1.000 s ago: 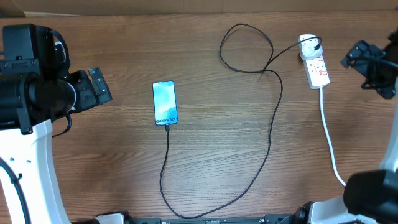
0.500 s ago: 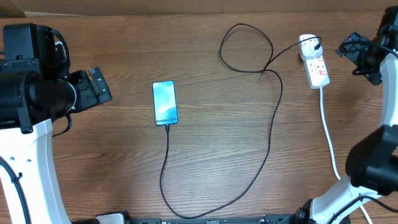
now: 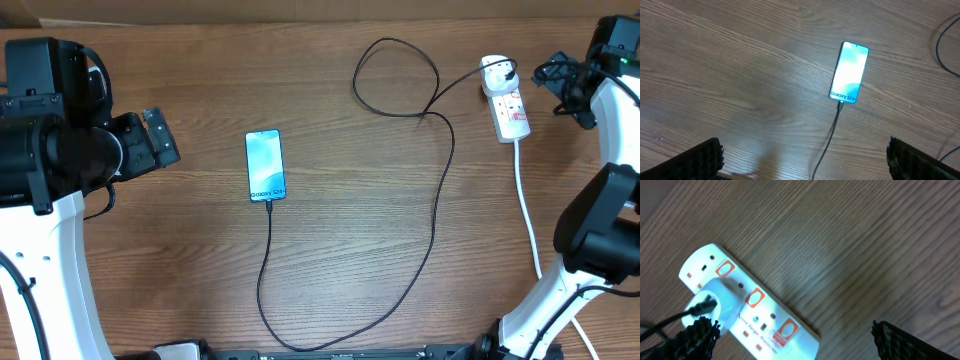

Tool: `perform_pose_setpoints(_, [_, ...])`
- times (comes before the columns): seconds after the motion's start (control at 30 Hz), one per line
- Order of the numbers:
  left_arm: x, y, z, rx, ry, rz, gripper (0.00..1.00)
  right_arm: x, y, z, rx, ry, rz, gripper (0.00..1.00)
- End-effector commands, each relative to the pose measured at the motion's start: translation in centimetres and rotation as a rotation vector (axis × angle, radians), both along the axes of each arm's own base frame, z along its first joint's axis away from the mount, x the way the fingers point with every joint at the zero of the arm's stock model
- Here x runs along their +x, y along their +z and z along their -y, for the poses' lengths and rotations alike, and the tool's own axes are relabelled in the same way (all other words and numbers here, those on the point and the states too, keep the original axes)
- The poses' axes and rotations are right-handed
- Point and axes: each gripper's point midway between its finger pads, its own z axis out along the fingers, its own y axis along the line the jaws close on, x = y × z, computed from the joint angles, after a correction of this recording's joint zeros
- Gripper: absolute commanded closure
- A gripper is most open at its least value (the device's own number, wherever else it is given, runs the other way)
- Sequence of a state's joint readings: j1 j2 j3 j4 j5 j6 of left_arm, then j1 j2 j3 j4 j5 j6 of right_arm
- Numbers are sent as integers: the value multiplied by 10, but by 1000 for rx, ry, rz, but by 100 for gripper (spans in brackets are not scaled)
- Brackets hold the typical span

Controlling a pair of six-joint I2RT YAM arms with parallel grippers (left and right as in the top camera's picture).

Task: Plug charger to phone and switch on socket
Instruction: 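Move the right gripper over the white power strip's switch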

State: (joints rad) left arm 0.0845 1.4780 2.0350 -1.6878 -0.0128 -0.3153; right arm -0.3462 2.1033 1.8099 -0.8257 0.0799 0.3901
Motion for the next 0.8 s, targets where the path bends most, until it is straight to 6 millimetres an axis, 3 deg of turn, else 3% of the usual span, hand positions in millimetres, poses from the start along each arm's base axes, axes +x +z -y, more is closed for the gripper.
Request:
perform_pose_setpoints(0.0, [1, -4, -2, 10, 8, -15, 1, 0, -10, 4, 4, -33, -5, 0])
perform_pose_setpoints(0.57, [1, -4, -2, 10, 8, -15, 0, 8, -70, 0, 63, -17, -66, 0])
perform_pose_setpoints(0.77, [1, -4, -2, 10, 8, -15, 0, 14, -83, -4, 87, -3, -57, 0])
